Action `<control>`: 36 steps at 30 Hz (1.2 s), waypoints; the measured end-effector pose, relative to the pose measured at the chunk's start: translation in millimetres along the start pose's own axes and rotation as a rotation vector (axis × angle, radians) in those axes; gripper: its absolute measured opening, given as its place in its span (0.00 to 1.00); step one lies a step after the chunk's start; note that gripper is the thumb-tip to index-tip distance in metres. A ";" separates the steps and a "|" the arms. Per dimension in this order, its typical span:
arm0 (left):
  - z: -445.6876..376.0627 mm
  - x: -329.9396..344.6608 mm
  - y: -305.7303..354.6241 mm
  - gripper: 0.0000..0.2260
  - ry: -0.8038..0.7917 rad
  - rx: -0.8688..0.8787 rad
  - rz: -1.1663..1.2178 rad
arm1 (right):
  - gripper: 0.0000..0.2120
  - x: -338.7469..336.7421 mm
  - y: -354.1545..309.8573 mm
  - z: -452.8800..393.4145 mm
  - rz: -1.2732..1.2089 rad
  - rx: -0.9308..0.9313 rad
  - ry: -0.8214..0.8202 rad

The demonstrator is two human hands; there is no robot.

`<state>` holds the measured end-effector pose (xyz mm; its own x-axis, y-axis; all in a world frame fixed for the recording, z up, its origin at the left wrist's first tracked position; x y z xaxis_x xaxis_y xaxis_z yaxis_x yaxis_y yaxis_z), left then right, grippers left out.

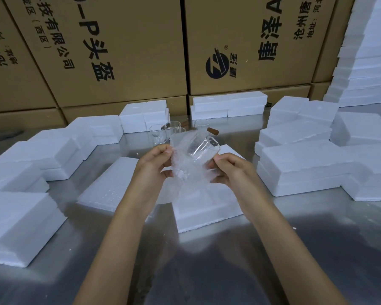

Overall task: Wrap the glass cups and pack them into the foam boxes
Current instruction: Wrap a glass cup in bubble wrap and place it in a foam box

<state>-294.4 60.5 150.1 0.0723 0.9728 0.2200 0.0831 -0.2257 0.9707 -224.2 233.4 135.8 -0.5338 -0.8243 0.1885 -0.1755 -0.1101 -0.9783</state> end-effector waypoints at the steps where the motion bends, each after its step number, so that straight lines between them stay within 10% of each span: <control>1: 0.0 -0.7 1.7 0.10 -0.002 0.022 -0.002 | 0.11 -0.5 2.2 -0.8 0.106 -0.092 0.052; 11: 19.4 13.4 7.5 0.06 -0.238 0.259 -0.301 | 0.05 1.5 10.1 6.3 0.877 -0.866 0.251; 27: 13.0 9.1 2.2 0.07 -0.196 0.242 -0.356 | 0.11 -4.9 13.2 -8.2 0.276 0.037 0.274; 31: 13.1 10.6 2.7 0.06 0.125 0.373 -0.331 | 0.10 -1.6 5.0 -7.6 -0.078 0.226 0.119; 34: 10.8 8.5 1.5 0.22 0.394 0.432 -0.473 | 0.09 -1.5 2.0 -3.9 -0.210 0.256 -0.024; 36: 9.6 7.0 1.2 0.34 0.340 0.172 -0.384 | 0.09 0.6 0.3 -1.5 -0.230 0.263 -0.114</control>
<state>-284.3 66.6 151.9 -0.3190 0.9424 -0.1009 0.2037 0.1721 0.9638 -225.8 233.7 135.8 -0.4072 -0.8164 0.4095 -0.0536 -0.4262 -0.9030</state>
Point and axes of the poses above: each hand's wrist, its own z-axis away from the middle knuckle, its own x-axis out of the palm, y = z × x, the point moved 1 cm from there along -z, towards the middle knuckle, and after that the axes turned 15 degrees about y, right-handed, at the moved point
